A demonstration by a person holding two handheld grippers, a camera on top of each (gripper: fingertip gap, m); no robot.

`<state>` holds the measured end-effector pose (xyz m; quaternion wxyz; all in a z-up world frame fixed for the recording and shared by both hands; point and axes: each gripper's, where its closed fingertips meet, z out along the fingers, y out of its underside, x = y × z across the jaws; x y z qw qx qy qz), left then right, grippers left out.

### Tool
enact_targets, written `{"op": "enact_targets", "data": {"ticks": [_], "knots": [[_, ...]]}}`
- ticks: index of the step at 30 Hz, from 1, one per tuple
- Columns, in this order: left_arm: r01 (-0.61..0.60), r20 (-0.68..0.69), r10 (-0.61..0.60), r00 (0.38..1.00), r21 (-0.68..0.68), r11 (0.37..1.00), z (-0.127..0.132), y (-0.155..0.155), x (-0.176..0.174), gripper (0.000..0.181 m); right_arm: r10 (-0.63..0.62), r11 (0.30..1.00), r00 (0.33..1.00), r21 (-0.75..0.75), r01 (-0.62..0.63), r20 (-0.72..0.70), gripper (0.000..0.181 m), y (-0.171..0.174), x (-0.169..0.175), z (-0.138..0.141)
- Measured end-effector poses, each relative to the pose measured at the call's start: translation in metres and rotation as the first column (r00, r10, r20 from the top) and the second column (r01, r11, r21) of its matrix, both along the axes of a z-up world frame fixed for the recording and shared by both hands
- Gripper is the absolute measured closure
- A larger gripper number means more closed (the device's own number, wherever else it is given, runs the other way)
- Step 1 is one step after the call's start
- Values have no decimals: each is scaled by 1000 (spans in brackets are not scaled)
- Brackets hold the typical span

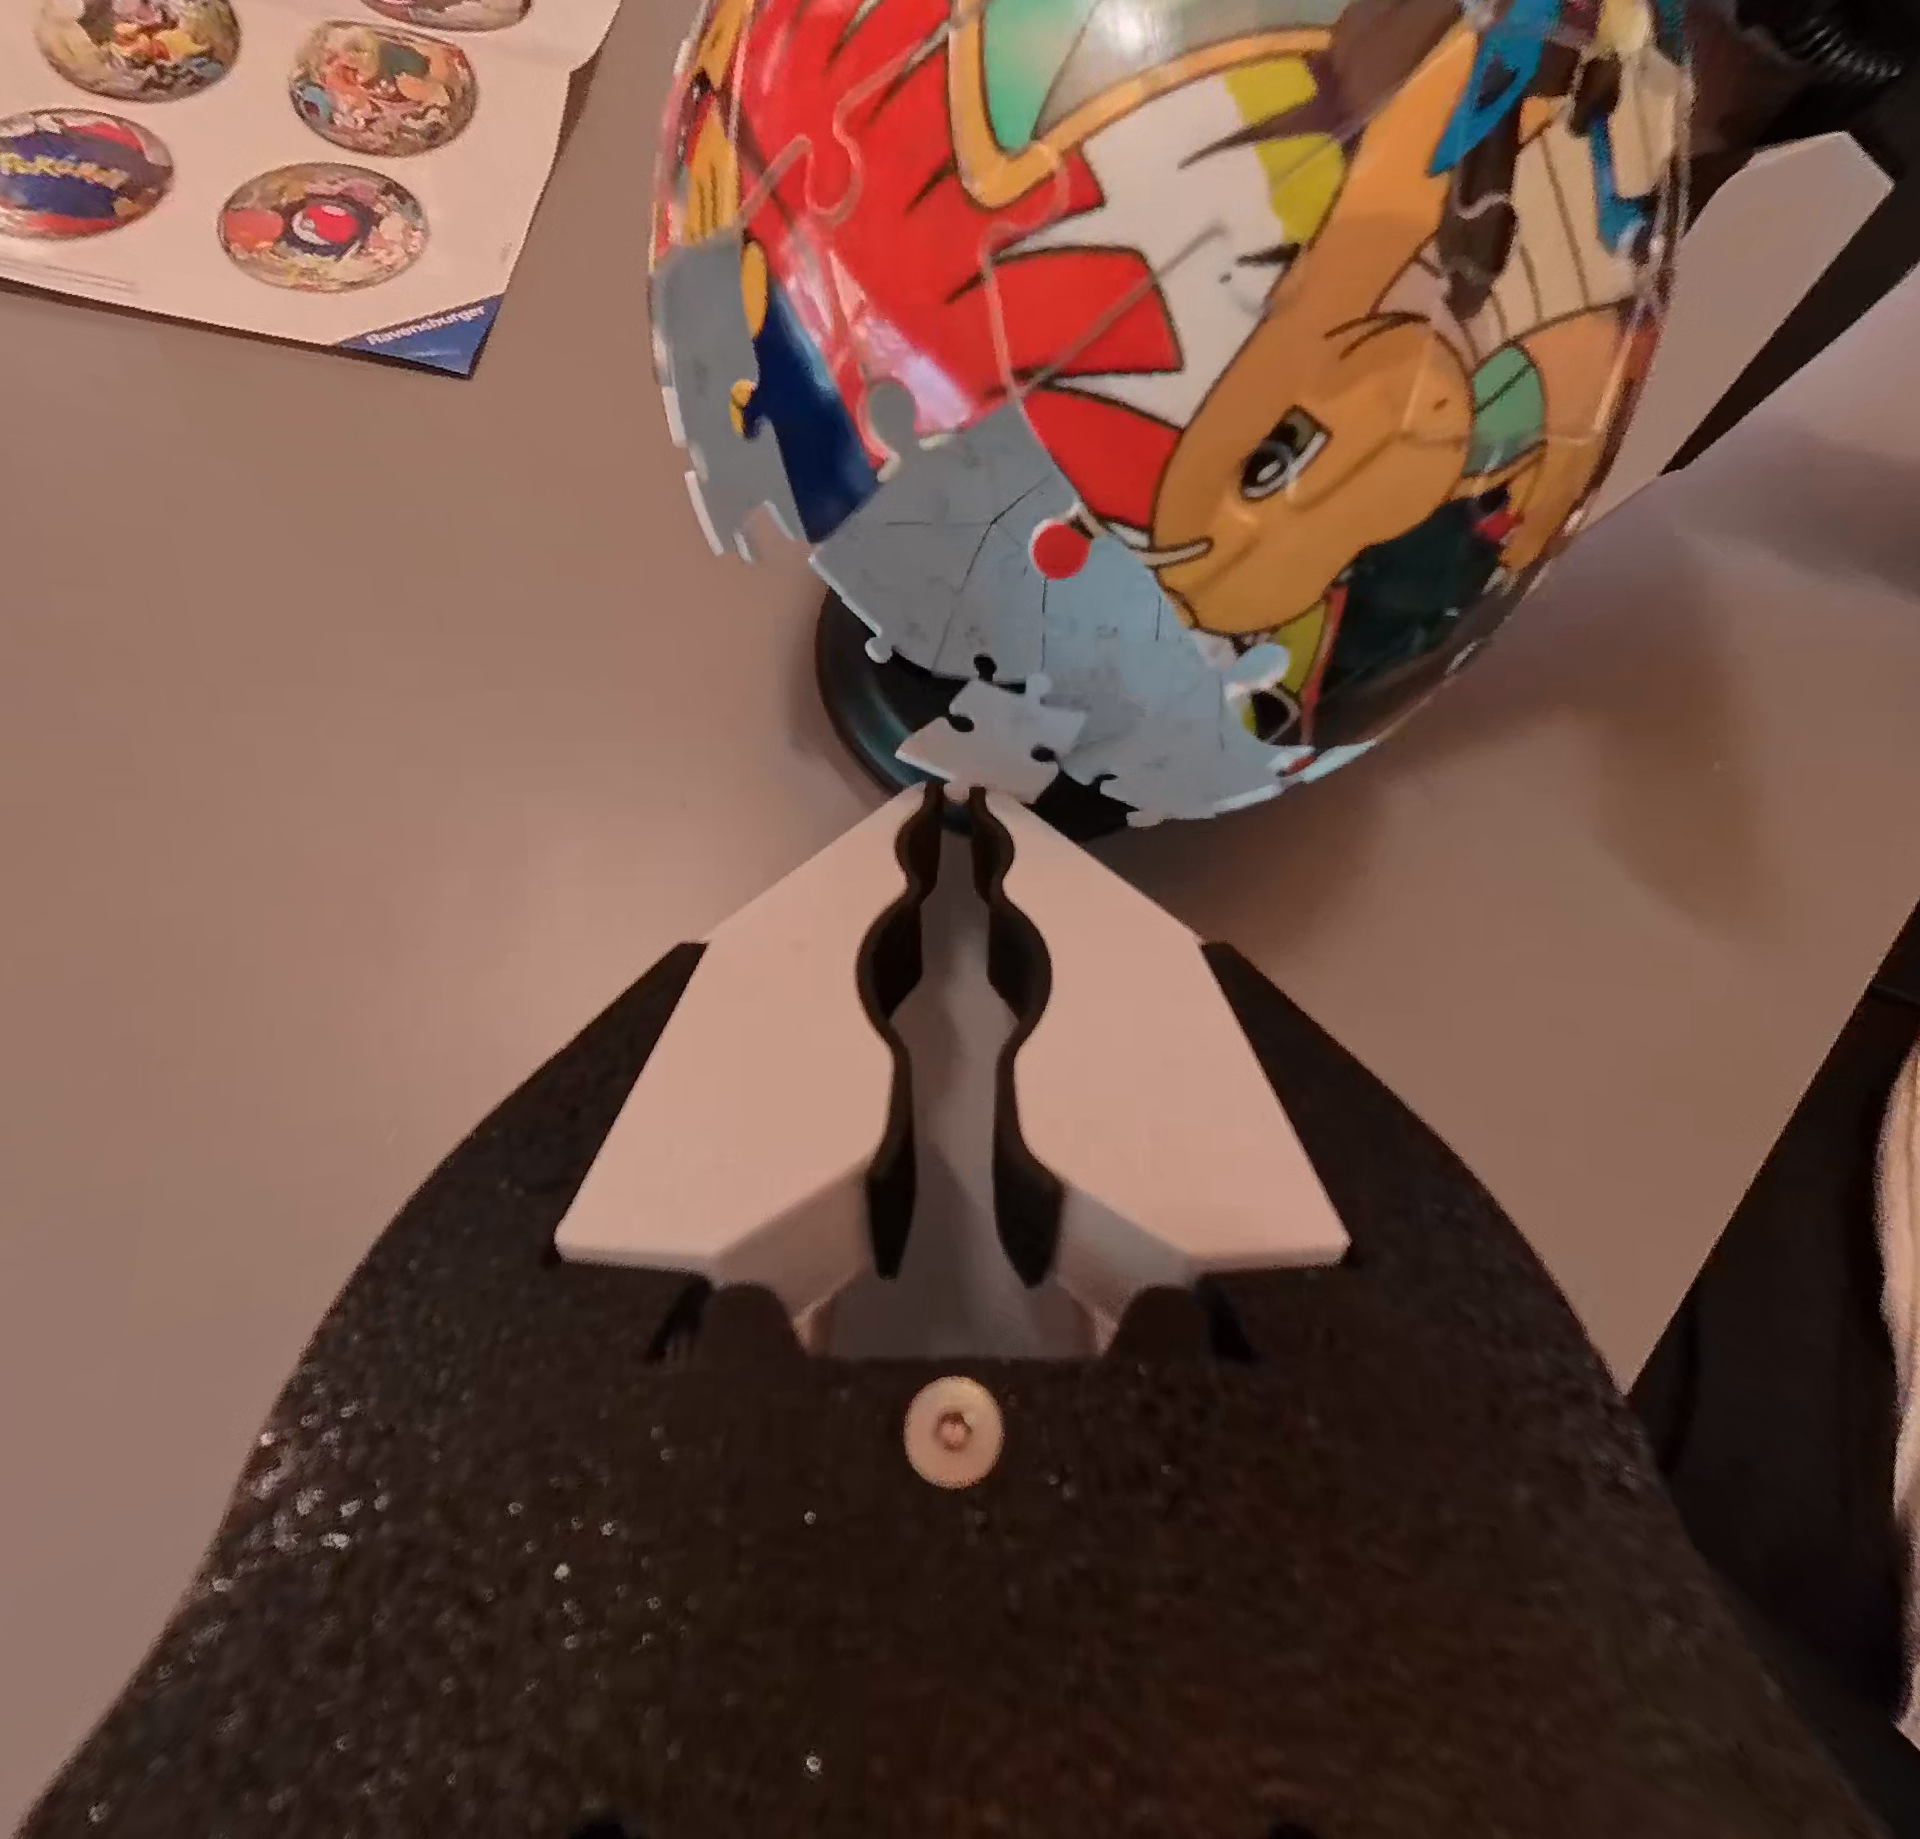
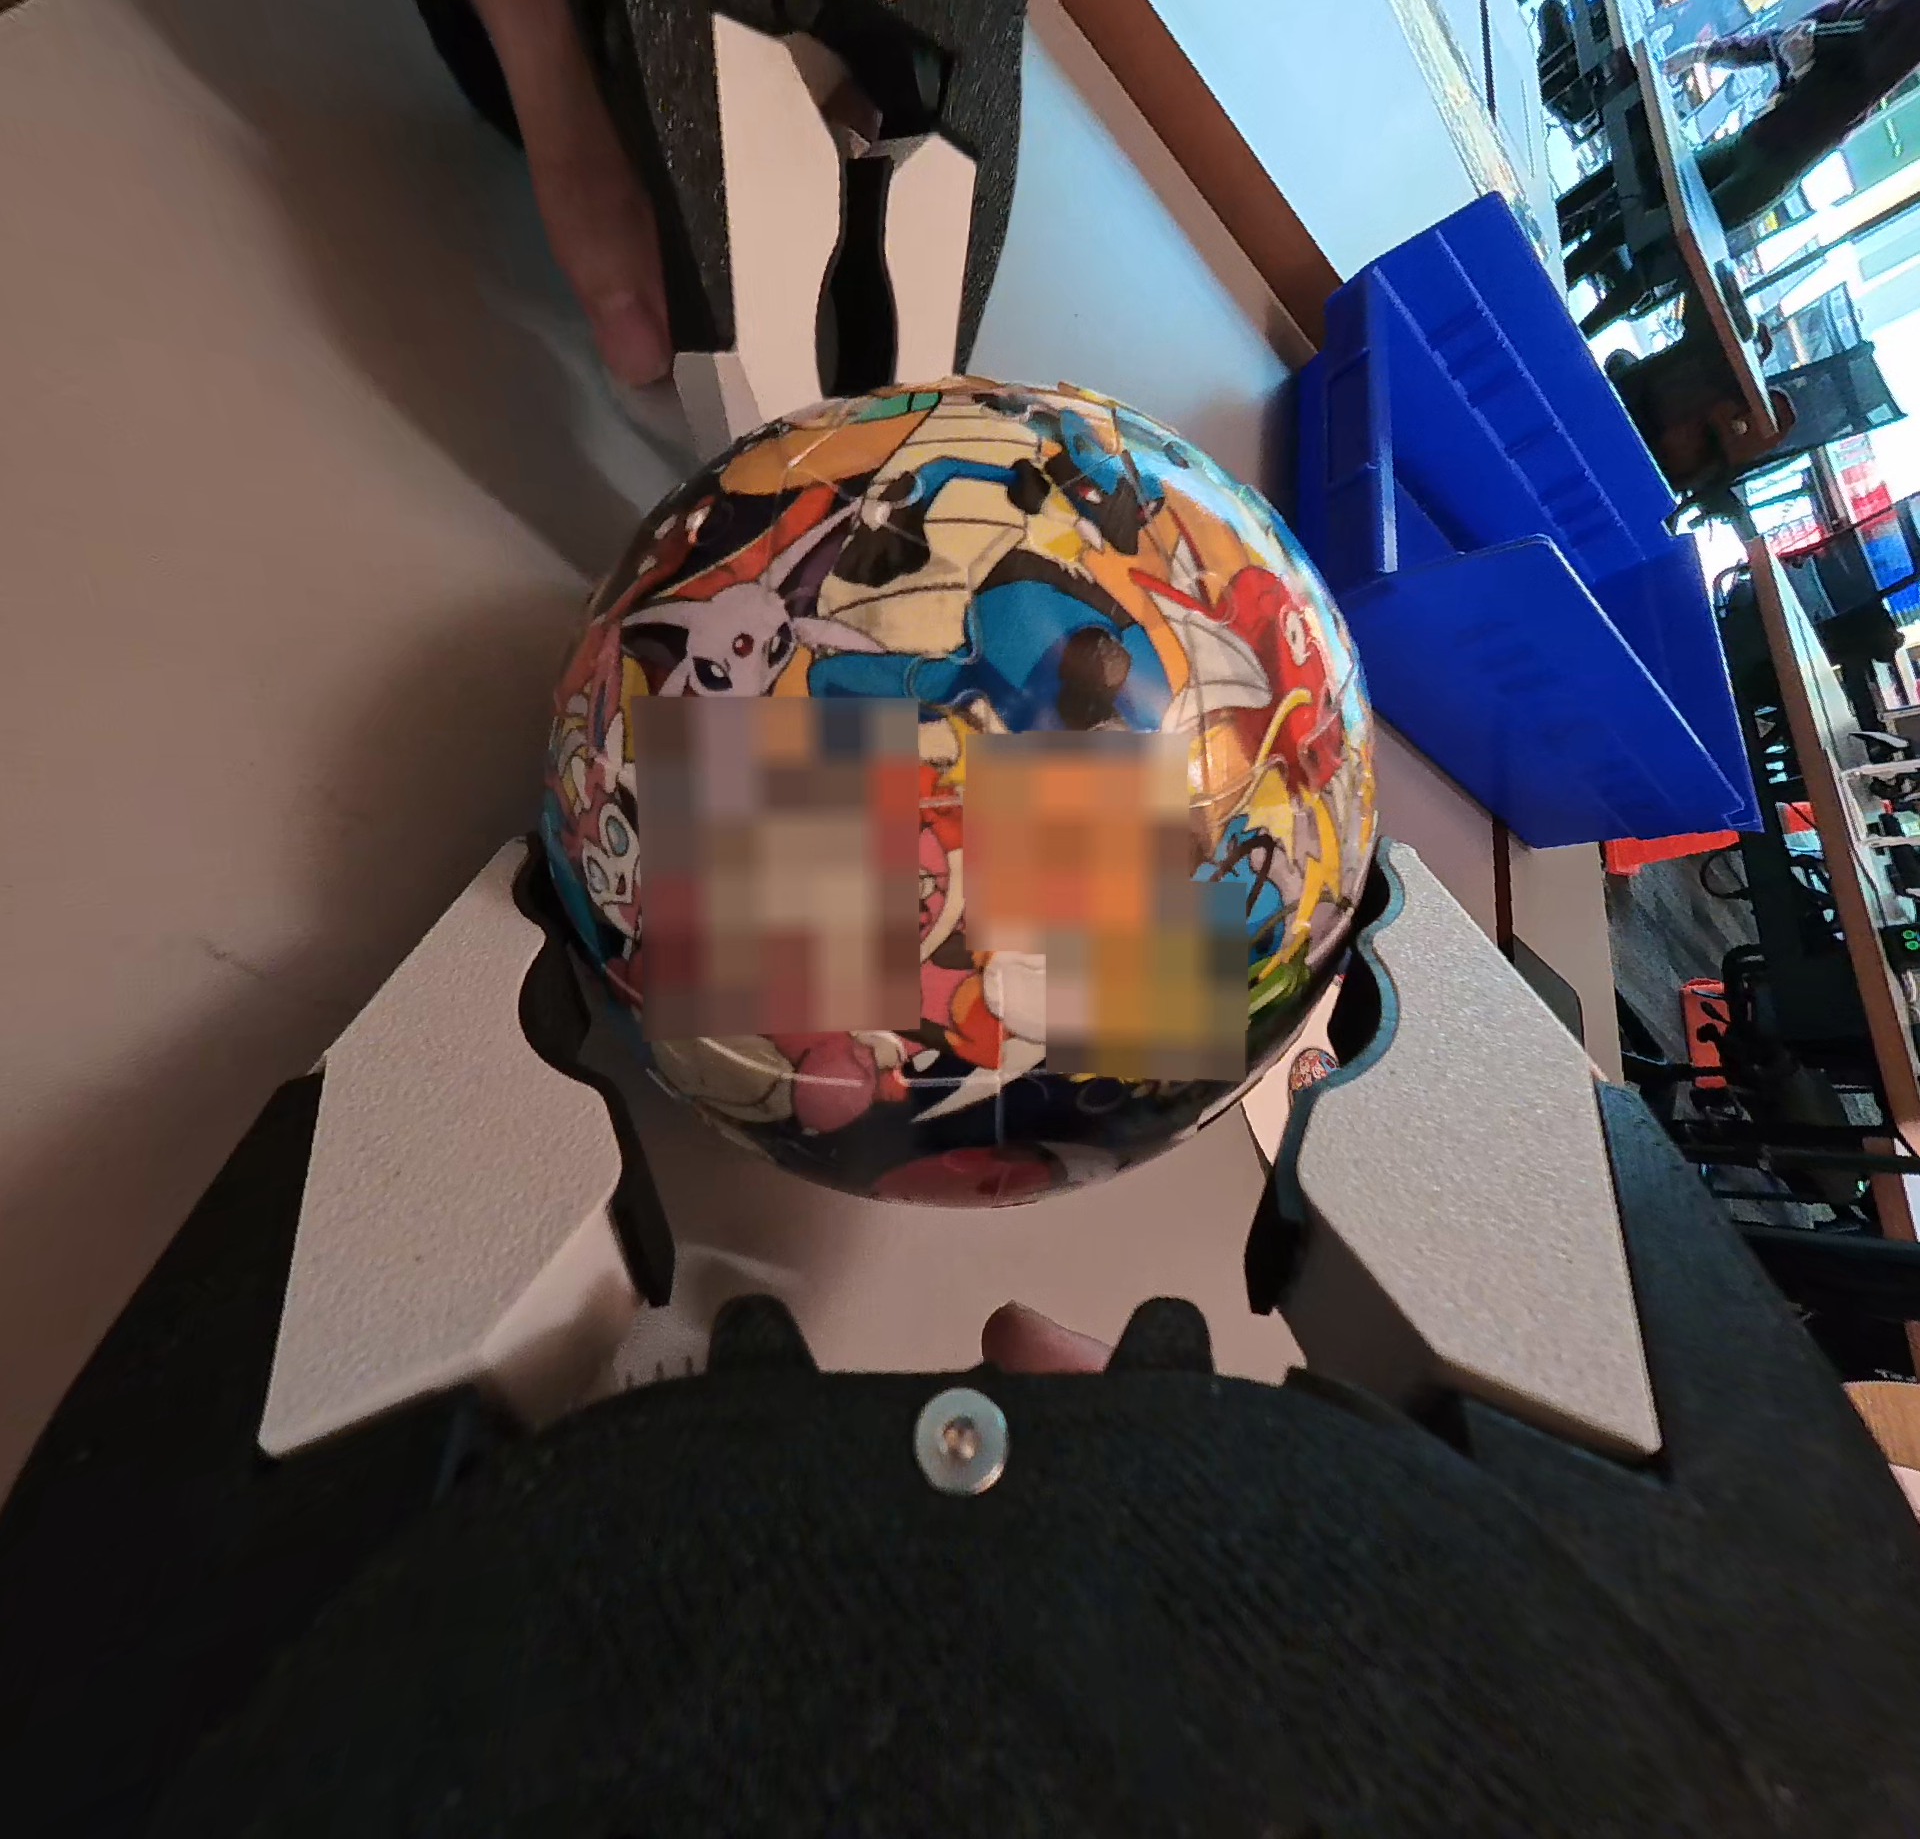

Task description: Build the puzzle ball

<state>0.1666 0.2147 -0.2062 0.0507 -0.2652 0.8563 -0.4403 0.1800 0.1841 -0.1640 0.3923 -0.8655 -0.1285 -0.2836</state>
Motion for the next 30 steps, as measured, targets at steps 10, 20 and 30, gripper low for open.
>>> {"op": "enact_targets", "data": {"ticks": [10, 20, 30], "knots": [[-24, -40, 24, 999, -10, 1000, -2, 0, -4, 178, 0, 1000, 1000, 2, 0, 0, 36, 1, 0, 0], [-118, -43, 117, 992, -19, 993, -4, -4, 4, 178, -4, 1000, 1000, 5, 4, 0, 36, 1, 0, 0], [-112, -71, 108, 992, -60, 992, 3, 5, 6, 151, -2, 1000, 1000, 9, 2, 1, 36, 0, 0, 1]]}}
